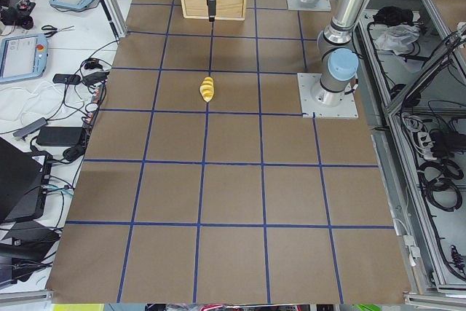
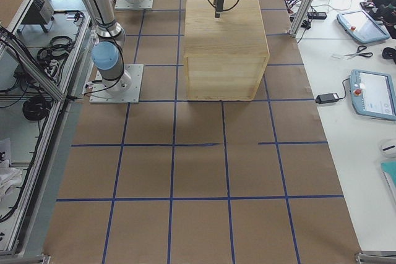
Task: Open upper drawer
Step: 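Move the left gripper toward the black handle of the upper drawer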
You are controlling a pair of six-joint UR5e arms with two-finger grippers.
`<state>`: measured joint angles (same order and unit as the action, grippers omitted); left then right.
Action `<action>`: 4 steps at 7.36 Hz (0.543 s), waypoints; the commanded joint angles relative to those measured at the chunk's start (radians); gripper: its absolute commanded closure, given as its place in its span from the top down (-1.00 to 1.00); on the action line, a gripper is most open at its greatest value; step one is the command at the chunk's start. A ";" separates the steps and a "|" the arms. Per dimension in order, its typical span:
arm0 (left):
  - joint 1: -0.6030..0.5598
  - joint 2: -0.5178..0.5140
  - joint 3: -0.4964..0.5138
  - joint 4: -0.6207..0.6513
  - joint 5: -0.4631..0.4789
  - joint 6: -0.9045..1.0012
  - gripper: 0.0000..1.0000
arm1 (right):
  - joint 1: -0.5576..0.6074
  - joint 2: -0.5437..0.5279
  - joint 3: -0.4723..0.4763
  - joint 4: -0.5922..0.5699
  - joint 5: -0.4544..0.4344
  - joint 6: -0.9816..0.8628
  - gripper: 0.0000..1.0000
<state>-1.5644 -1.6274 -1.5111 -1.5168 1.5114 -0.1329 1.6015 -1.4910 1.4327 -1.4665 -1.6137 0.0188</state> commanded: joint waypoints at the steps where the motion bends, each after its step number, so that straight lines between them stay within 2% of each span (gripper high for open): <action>1: -0.092 -0.009 0.005 0.087 -0.059 -0.100 1.00 | 0.000 0.000 0.000 0.000 0.000 0.000 1.00; 2: -0.139 -0.011 0.006 0.108 -0.075 -0.219 1.00 | 0.000 0.000 0.002 0.000 0.000 0.001 1.00; 3: -0.190 -0.018 0.005 0.127 -0.133 -0.297 1.00 | 0.000 0.000 0.000 0.000 0.000 0.001 1.00; 4: -0.219 -0.046 0.005 0.200 -0.146 -0.330 1.00 | 0.000 0.000 0.002 0.000 0.000 0.001 1.00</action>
<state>-1.7352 -1.6489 -1.5062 -1.3852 1.3976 -0.3938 1.6015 -1.4910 1.4334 -1.4665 -1.6137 0.0197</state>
